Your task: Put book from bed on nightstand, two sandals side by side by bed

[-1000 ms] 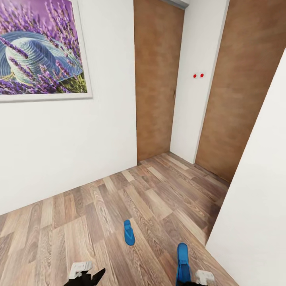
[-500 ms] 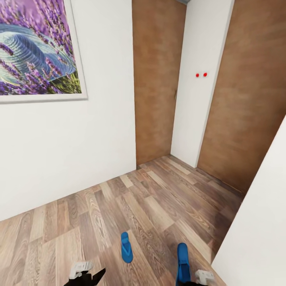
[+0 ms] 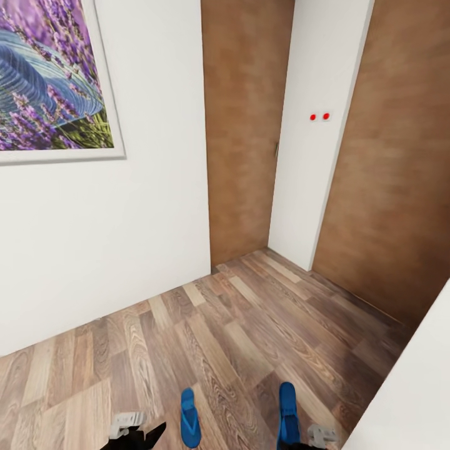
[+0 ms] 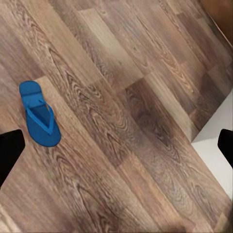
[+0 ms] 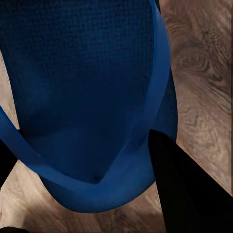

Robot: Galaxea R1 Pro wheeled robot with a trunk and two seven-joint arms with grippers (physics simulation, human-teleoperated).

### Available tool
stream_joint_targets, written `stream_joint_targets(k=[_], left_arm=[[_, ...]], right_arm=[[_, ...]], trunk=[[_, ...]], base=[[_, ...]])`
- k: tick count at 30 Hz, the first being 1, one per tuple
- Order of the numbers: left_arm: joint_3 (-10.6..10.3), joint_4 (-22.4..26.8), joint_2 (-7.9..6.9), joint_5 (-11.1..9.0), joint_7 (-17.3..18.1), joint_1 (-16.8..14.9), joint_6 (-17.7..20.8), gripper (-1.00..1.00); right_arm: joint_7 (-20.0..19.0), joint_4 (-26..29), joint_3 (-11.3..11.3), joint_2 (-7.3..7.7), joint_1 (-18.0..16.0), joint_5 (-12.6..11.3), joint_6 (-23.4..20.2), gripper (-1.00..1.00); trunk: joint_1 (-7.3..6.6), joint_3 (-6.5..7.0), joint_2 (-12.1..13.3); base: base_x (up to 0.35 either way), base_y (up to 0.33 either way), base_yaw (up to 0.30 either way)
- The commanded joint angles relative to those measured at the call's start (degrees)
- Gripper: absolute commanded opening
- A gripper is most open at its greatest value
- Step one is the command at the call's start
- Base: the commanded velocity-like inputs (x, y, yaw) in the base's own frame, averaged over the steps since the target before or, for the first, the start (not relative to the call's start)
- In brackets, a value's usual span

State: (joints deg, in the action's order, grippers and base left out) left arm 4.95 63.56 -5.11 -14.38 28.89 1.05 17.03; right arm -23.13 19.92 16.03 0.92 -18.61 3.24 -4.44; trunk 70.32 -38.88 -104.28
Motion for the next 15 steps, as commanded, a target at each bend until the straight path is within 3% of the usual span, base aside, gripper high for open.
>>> stream_joint_targets(k=[1,15], left_arm=[[0.06,0.07,-0.02,-0.56,0.11,0.0,0.55,1.0],[0.06,0.07,-0.07,-0.56,0.12,0.0,0.55,1.0]], right_arm=[[-0.43,0.12,0.5,-0.06,-0.02,0.27,-0.4,-1.0],[-0.43,0.12,0.5,-0.04,0.02,0.27,-0.41,-1.0]], trunk=[[0.03,-0.05,-0.02],[0.03,-0.05,-0.02]], base=[[0.327,-0.084,0.0],[0.327,-0.017,0.0]])
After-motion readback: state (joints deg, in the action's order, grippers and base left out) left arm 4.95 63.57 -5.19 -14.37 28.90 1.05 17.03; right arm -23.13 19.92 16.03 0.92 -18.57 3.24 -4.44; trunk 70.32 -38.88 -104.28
